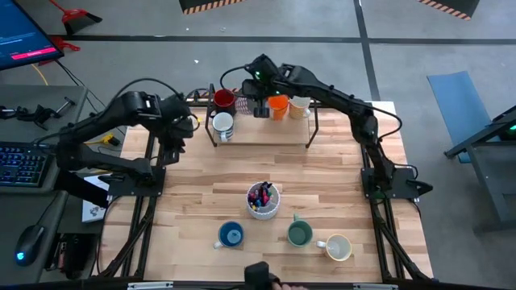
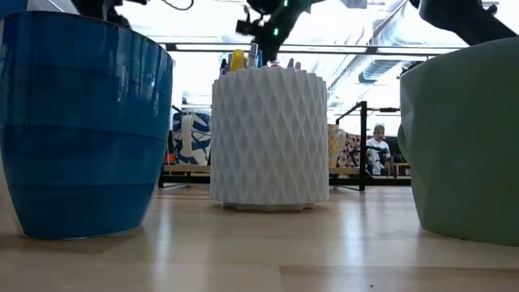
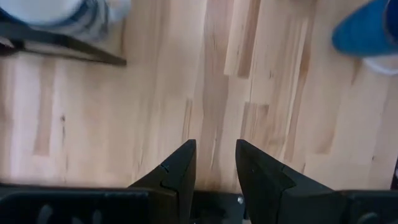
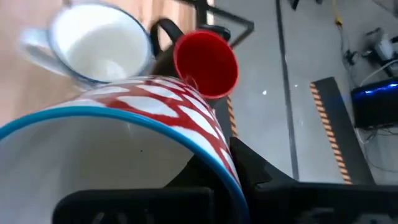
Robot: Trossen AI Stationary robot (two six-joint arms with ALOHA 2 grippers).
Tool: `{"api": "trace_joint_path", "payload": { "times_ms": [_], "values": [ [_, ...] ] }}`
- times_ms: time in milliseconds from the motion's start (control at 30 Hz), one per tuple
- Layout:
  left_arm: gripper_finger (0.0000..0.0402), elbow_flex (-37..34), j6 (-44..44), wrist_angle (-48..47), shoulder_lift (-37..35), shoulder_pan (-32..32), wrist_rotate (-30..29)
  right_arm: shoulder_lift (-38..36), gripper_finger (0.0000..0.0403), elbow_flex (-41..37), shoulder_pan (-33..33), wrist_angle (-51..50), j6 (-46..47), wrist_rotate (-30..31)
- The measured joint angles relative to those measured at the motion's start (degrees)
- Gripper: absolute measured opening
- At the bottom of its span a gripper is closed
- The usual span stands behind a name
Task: Place coffee mugs
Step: Put the red pattern mug on the shelf
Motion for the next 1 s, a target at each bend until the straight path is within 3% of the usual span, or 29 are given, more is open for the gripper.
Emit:
{"api": "trace_joint_path", "payload": {
  "times_ms": [167,400,1000],
  "values": [
    [0.0104,-3.0,-1.4,0.32,-0.02,0.0,-0.03,0.09,0.0,-4.71,-1.51,0.05,-2.64,-0.12],
    [0.0104,-4.0,-3.02,0.81,0.0,0.0,-0.04,0.27,0.0,-6.56,-1.39,-1.48,-0.92,-6.48],
    [0.0104,-4.0,-2.99,2.02,0.0,-0.02,-0.03,0.86,0.0,-6.75,-0.39,-24.4,7.71,-6.03]
  ]
}}
